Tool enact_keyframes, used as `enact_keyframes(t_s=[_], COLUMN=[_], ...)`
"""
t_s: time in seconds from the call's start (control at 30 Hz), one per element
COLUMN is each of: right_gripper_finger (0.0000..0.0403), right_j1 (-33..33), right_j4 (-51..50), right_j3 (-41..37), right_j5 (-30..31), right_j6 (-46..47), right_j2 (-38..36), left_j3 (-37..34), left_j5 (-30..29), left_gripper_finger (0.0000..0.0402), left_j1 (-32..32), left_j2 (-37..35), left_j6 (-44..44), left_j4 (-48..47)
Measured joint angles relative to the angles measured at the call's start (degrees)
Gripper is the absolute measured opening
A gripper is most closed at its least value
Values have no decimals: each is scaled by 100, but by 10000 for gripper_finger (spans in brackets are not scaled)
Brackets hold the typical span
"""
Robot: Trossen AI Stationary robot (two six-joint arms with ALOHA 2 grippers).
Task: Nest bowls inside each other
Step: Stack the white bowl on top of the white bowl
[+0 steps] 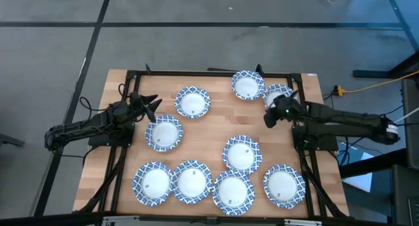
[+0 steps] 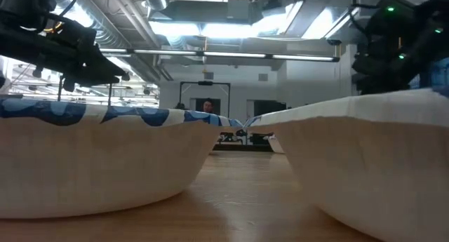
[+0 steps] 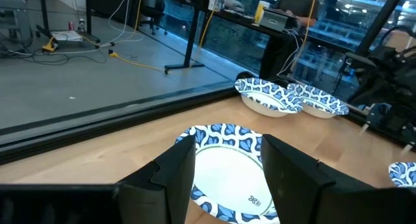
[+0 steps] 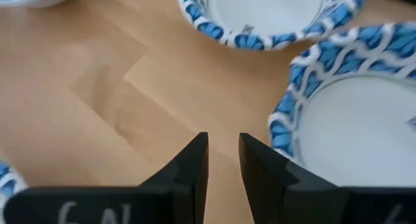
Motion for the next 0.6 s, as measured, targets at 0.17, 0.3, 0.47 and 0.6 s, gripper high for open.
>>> enact_keyframes(t_s=[0.17, 0.3, 0.47, 0.6], right_gripper_finger=[88, 88, 88, 101], right_j1=[0, 0, -25, -96], right_j4=[-749, -1200, -1361, -1395], right_j3=[905, 1626, 2183, 2270], right_j5=[233, 249, 314, 138], right_j6=[-384, -667, -988, -1137], right_j2=[830, 1357, 1807, 2028], left_j3=[0, 1, 0, 2], left_j5=[2, 4, 7, 11], left_gripper_finger=[169, 169, 169, 169], left_j1=[0, 0, 0, 0], left_j2=[0, -1, 0, 0], left_j6=[-2, -6, -14, -13], left_j4=[2, 7, 10, 8])
